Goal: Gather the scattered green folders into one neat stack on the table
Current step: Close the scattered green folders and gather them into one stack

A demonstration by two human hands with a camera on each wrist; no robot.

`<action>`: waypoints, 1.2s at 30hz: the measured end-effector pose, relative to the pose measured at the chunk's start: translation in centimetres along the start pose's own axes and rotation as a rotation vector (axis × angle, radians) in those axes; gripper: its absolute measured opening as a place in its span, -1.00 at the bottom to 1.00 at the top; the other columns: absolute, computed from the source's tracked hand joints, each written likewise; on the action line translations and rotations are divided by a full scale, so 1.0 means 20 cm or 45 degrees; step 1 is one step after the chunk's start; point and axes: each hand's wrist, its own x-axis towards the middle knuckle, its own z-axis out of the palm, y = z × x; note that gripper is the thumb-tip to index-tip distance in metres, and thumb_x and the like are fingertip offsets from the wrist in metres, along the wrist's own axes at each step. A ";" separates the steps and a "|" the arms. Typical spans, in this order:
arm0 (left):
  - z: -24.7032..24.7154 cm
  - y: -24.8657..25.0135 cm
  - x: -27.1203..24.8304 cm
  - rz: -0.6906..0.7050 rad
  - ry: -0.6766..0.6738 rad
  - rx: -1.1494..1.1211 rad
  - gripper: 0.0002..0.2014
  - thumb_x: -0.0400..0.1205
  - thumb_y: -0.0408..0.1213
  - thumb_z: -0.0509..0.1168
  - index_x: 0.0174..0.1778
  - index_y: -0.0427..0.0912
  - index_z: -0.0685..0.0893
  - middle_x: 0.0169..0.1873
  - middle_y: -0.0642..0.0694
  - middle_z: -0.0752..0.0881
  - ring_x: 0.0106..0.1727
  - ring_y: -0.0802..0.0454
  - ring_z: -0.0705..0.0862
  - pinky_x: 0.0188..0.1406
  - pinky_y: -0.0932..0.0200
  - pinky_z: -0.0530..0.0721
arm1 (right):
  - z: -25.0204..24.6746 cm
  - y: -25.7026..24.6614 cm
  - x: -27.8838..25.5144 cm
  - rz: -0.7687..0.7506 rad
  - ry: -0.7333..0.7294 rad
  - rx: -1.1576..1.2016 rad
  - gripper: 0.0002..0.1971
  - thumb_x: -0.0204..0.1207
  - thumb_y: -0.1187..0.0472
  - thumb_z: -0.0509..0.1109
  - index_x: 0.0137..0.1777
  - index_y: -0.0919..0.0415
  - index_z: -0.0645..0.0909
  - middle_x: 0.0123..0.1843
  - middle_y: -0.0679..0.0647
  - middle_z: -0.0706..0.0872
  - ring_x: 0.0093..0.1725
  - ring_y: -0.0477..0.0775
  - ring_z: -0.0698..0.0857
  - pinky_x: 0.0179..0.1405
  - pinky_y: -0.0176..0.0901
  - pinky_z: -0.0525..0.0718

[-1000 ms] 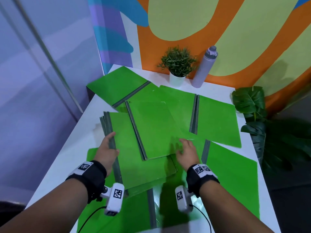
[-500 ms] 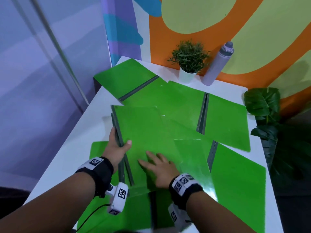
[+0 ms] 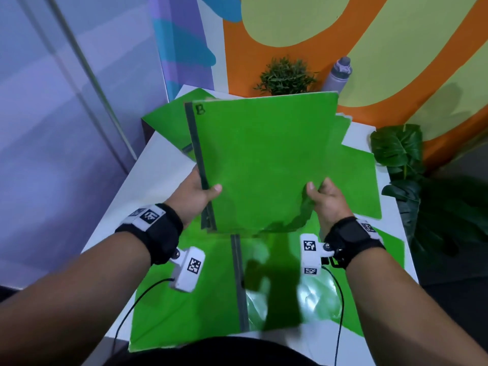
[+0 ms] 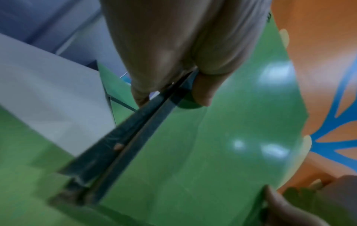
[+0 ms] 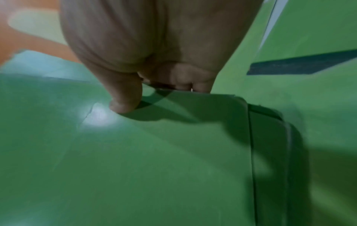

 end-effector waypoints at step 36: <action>0.03 -0.46 -0.14 -0.231 0.094 1.461 -0.54 0.60 -0.58 0.11 0.46 -0.35 0.34 -0.27 -0.21 0.72 -0.38 -0.13 0.61 -0.35 0.02 0.66 | -0.22 0.10 -0.11 0.115 0.399 0.086 -0.33 0.58 0.25 0.33 0.63 0.26 0.13 0.69 0.21 0.15 0.65 0.18 0.16 0.58 0.21 0.15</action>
